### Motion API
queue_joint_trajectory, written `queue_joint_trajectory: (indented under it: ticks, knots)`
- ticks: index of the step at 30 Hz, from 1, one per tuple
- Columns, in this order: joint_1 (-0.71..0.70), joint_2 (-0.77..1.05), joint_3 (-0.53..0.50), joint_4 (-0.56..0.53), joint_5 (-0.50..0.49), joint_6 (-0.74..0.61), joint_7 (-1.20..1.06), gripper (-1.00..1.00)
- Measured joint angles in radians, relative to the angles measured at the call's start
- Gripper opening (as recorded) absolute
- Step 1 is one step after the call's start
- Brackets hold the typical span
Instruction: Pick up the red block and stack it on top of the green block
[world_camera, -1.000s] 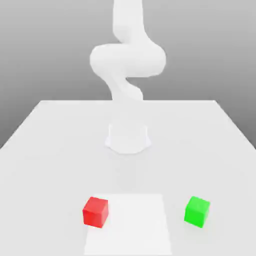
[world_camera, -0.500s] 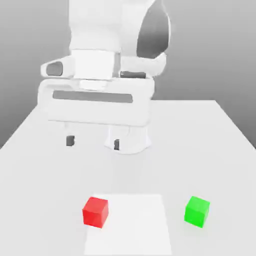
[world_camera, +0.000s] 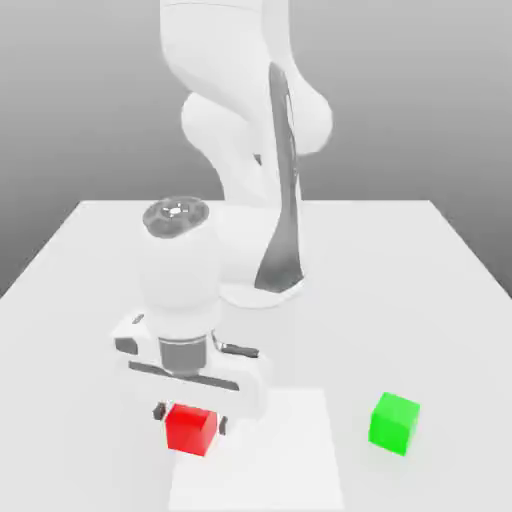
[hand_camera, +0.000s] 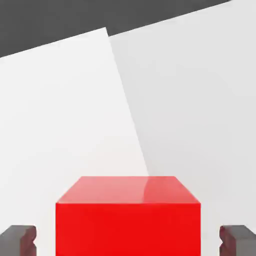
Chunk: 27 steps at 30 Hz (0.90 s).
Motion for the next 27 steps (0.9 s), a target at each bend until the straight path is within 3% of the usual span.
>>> queue_joint_trajectory:
  ticks: [4,10,20,22,26,27]
  knots:
    - [-0.002,0.002,0.002,0.0,-0.001,0.002,0.001,-1.0]
    - [0.01,-0.188,-0.01,-0.027,-0.041,-0.16,0.034,-1.0]
    - [0.417,-0.281,0.196,0.017,-0.043,-0.296,0.361,-1.0]
    - [0.527,-0.248,0.189,0.024,-0.06,-0.27,0.404,-1.0]
    - [0.494,-0.12,0.144,0.031,-0.101,-0.151,0.443,-1.0]
    - [0.496,-0.096,0.139,0.032,-0.109,-0.128,0.45,1.0]
